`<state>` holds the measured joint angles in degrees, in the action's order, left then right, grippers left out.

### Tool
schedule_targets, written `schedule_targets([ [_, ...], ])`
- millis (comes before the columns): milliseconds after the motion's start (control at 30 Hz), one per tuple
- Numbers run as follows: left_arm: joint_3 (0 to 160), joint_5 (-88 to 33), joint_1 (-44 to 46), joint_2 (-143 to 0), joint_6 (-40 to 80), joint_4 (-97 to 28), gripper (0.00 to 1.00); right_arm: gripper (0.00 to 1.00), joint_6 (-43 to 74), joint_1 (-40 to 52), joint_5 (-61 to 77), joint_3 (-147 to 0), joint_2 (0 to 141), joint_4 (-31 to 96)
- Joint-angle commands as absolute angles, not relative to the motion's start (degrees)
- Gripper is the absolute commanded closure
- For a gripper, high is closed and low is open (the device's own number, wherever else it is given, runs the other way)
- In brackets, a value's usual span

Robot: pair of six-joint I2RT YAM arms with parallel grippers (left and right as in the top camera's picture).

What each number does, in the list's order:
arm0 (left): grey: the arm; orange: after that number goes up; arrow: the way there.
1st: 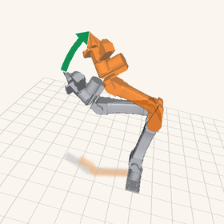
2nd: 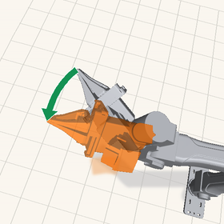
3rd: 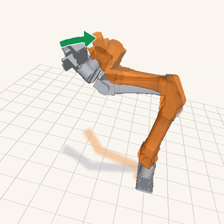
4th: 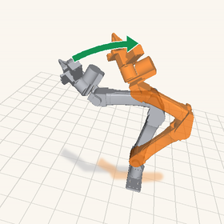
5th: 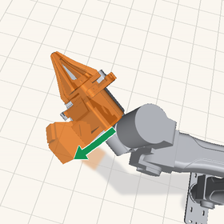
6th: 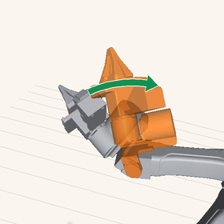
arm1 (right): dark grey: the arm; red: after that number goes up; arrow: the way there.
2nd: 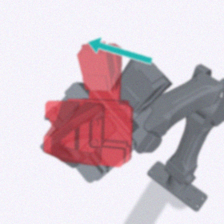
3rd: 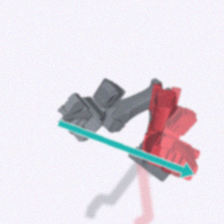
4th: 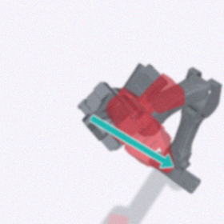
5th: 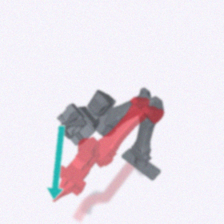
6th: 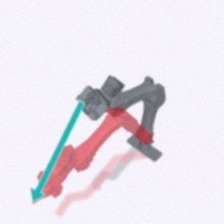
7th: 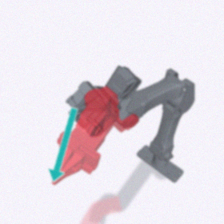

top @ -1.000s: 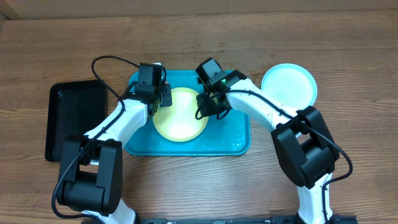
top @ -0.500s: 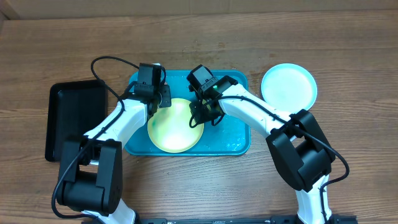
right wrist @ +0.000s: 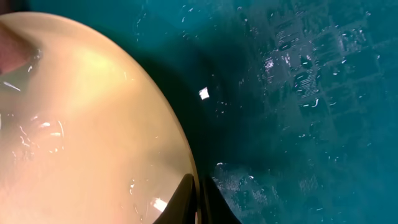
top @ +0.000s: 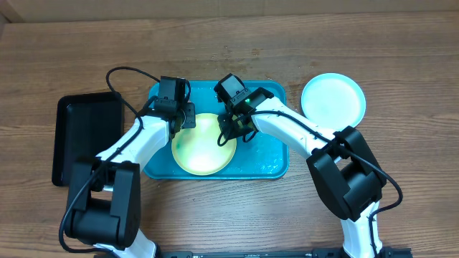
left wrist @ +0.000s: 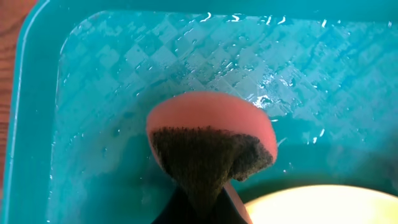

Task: Clean dirty plates on tray and stack at the side
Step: 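Lower the plate and scrub it again with the left gripper's sponge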

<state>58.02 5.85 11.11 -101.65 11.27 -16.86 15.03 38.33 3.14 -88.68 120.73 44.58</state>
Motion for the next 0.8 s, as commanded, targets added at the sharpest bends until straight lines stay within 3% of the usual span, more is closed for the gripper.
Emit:
schedule_targets([
  [0,56.73,5.93,11.29,-97.95,7.68,-17.87,0.96,0.96,17.65,36.47,0.05,-88.36,120.57,43.92],
  [300,56.71,3.40,16.03,-96.73,7.68,-19.51,0.96,0.96,17.85,33.89,0.08,-88.36,120.55,42.41],
  [767,56.36,10.57,17.21,-100.20,7.70,-18.79,0.96,0.96,18.06,34.63,0.08,-88.33,120.57,42.70],
])
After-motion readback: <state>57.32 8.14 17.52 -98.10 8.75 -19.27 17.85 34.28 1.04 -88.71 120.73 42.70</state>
